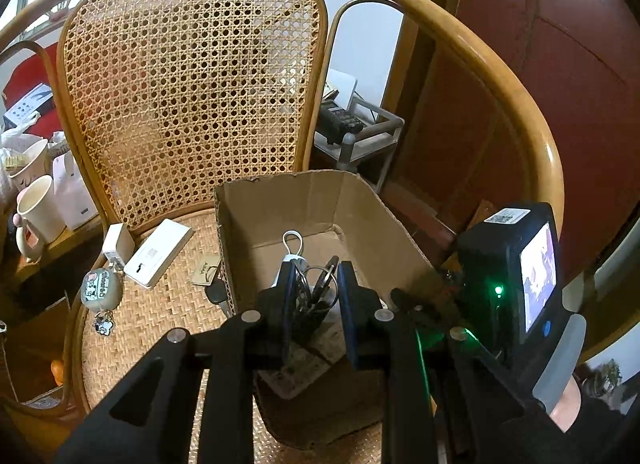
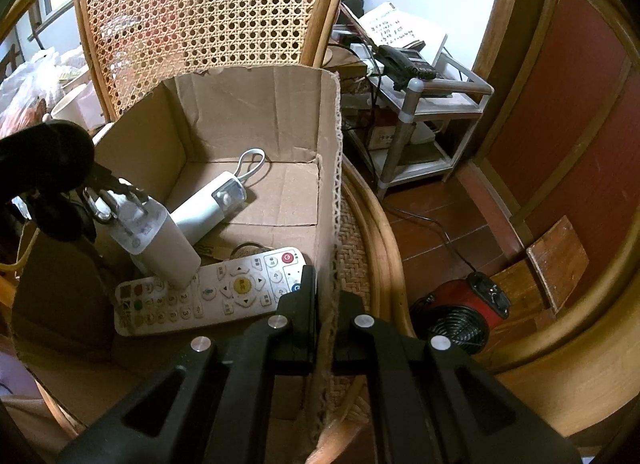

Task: Organize rigid objects
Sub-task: 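Lower the keys into the box and open the left gripper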

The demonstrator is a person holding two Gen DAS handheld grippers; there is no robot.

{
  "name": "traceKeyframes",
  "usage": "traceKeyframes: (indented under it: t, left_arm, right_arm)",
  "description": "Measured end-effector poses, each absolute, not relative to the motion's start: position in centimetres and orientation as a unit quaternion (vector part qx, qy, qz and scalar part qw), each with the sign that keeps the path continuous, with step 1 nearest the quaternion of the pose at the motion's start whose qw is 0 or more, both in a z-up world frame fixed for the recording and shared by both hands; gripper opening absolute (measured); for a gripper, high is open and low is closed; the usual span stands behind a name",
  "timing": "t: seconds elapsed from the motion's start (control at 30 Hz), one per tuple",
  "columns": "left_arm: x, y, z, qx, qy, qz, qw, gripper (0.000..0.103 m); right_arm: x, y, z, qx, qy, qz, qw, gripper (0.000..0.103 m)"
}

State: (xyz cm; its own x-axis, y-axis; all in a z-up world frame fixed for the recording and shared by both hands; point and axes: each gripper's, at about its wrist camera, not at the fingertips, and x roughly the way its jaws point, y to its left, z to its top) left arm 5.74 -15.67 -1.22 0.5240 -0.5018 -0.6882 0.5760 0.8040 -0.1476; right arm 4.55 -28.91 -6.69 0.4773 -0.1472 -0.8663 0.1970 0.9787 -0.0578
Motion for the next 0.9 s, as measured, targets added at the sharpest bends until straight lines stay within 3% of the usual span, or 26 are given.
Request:
traceKeyframes:
  t: [0.23, 0.4, 0.57, 0.9]
  left_arm:
    - [5.7, -15.0, -0.3, 0.044, 0.359, -0.303, 0.882, 0.025]
    - [6.8, -13.7, -0.2, 0.04, 0.366, -0.274, 0.888, 0.039]
    - [8.0, -11.3, 0.2, 0.032, 0.357, -0.231, 0.904, 0.06]
    - [11.6, -5.8, -0.3, 0.012, 0.375, -0.151, 0.915, 0.06]
  right_arm:
    - [4.5, -28.9, -6.7, 0.023, 0.5, -0.1, 0.86, 0.006]
    - [4.5, -28.9, -6.7, 0.022, 0.5, -0.101, 0.86, 0.006]
    - [4.6, -28.8, -6.6, 0.019, 0.497, -0.102, 0.862, 0.006]
    - [4.6, -28.7, -6.5, 0.017, 0.494, -0.103, 0.863, 0.005]
